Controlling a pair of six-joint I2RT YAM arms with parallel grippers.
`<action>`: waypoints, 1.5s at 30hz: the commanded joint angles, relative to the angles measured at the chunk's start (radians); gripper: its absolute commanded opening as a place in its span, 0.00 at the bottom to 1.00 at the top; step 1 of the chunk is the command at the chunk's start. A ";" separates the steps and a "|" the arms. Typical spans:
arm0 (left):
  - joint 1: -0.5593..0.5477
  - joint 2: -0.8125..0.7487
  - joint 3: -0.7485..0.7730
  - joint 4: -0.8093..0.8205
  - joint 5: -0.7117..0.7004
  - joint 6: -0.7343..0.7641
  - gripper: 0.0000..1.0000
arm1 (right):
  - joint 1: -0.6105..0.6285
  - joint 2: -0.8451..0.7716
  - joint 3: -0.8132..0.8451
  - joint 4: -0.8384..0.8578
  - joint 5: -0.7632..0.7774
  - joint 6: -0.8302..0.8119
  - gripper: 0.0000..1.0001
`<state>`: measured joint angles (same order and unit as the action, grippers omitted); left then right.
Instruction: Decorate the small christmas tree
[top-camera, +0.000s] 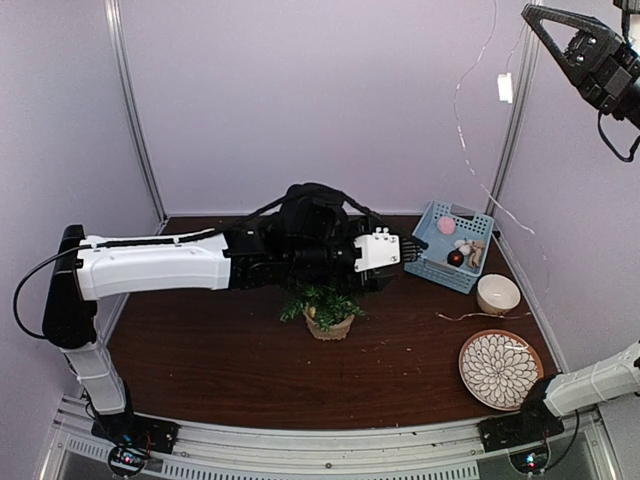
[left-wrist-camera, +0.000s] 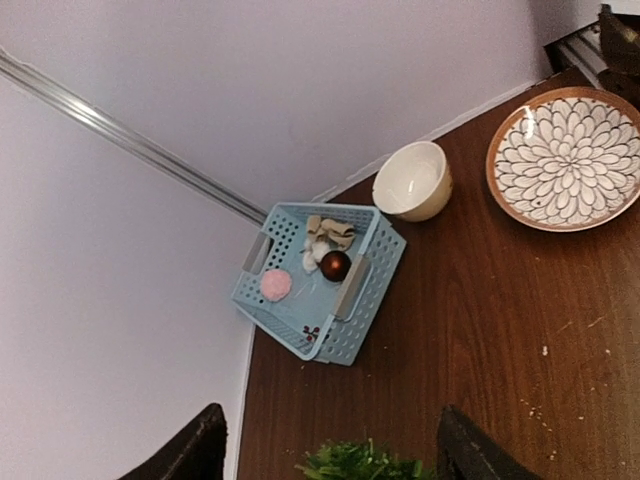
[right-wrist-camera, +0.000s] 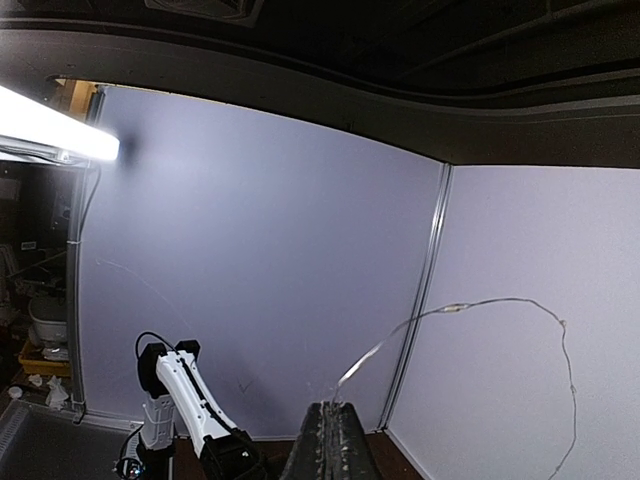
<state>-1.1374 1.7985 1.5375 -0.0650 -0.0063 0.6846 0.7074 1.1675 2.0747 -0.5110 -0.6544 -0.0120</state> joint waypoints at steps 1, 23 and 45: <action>-0.034 0.008 0.030 -0.057 0.151 0.040 0.74 | 0.006 -0.006 -0.011 0.022 -0.005 0.008 0.00; -0.068 0.067 0.112 0.002 0.093 -0.010 0.77 | 0.006 -0.005 -0.031 0.051 -0.017 0.012 0.00; -0.071 0.113 0.181 -0.081 0.080 -0.006 0.00 | 0.006 -0.012 -0.047 0.052 0.005 0.012 0.00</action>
<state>-1.2053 1.9514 1.7393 -0.1867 0.0879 0.6937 0.7074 1.1675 2.0411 -0.4808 -0.6548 -0.0113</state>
